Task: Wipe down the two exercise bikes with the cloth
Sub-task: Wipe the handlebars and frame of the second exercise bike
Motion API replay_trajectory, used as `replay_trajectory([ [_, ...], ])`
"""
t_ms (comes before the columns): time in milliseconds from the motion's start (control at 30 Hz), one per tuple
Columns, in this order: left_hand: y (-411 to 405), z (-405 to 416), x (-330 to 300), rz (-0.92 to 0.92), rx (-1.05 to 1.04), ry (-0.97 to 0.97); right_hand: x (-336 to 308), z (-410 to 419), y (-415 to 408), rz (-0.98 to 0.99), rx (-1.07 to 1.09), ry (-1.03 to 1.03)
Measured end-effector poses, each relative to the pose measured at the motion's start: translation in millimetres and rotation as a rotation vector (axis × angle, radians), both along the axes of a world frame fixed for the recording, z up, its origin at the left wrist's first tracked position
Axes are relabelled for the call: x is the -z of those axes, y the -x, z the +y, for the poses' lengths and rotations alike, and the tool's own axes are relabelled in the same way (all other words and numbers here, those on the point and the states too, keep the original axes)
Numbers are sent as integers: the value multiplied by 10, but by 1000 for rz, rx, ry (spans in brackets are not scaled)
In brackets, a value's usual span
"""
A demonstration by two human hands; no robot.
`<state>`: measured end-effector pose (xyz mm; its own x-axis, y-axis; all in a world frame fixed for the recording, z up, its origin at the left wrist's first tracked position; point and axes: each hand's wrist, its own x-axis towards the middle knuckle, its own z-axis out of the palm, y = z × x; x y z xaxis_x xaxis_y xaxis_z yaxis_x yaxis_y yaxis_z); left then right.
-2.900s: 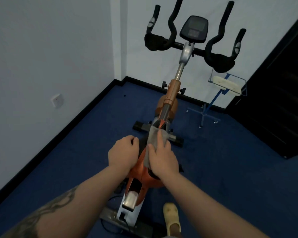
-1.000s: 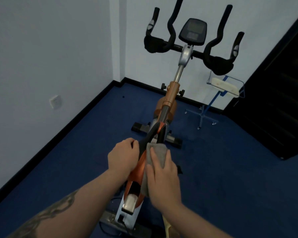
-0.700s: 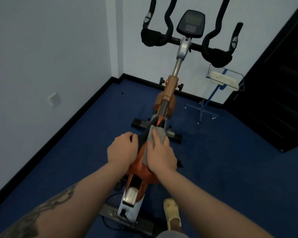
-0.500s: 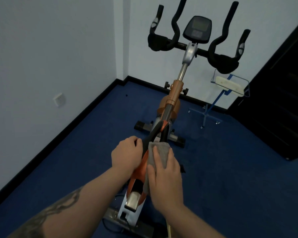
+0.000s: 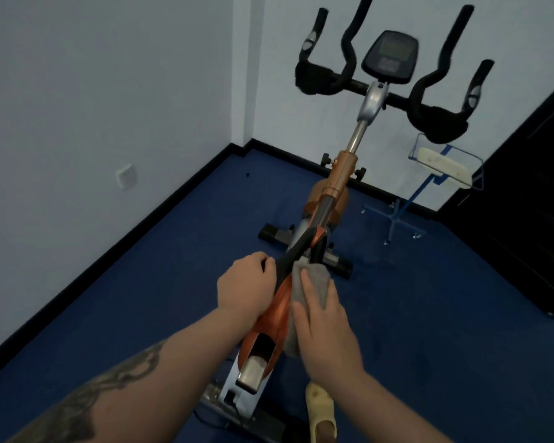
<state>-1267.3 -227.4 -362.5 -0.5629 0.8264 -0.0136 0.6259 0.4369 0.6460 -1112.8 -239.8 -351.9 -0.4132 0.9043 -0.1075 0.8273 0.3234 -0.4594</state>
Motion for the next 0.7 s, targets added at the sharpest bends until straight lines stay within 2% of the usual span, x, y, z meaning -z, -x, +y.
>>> replay_trajectory([
  [233, 3, -25, 40, 10, -22, 29, -88, 413, 266, 23, 112, 130],
  [433, 9, -3, 5, 0, -15, 21, -32, -126, 65, 138, 110, 32],
  [533, 14, -1, -6, 14, -7, 27, -46, -113, 78, 200, 152, 27],
  [700, -9, -39, 2, 18, -24, 30, -31, 302, 244, 68, 215, 135],
])
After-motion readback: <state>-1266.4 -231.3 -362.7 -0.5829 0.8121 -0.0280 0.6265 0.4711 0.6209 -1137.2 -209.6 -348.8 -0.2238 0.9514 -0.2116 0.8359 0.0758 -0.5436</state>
